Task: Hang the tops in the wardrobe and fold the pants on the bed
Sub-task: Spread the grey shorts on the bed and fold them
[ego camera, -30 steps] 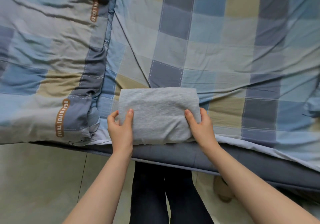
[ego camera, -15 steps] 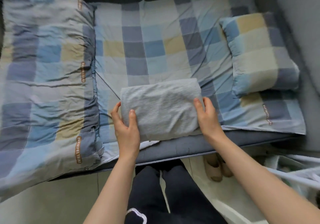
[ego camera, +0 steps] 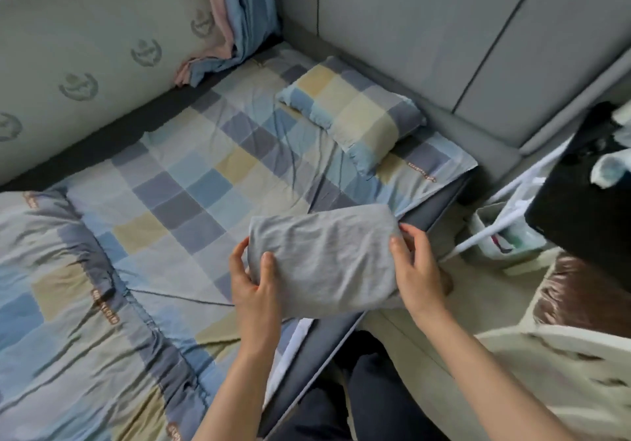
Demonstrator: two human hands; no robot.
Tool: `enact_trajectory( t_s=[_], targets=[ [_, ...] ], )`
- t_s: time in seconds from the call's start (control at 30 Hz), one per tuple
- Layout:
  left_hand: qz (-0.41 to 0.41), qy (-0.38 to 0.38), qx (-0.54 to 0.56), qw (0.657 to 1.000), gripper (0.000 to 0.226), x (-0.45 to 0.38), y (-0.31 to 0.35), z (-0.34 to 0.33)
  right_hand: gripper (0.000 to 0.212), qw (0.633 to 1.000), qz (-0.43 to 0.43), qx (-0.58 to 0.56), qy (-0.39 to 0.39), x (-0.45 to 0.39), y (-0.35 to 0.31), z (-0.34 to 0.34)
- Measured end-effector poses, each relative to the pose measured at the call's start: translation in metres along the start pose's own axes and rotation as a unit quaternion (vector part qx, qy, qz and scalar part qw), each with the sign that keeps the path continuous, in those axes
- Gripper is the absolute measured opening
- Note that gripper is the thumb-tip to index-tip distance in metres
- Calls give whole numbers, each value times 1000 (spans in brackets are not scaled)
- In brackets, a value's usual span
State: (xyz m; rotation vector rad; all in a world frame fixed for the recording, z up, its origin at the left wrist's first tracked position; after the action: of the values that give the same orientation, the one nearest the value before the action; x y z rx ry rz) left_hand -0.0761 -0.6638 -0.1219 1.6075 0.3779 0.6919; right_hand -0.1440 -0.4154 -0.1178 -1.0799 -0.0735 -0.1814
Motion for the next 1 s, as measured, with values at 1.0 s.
enact_trajectory(
  t_s=[1.0],
  targets=[
    [18, -529, -66, 846, 41, 420, -73, -267, 32, 868, -218, -42, 445, 366, 213, 389]
  ],
)
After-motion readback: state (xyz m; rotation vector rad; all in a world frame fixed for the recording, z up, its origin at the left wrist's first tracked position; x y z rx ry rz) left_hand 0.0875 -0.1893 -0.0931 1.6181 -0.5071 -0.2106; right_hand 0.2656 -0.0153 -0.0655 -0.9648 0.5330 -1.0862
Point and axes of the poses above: each hand's wrist, its own x-axis away from the middle knuckle, its own z-axis out of the back of the hand, y = z × x, the point moved 5 cm from there along -x, towards the middle knuckle, and after that the axes turned 11 degrees about x, right-handed, at the moved point
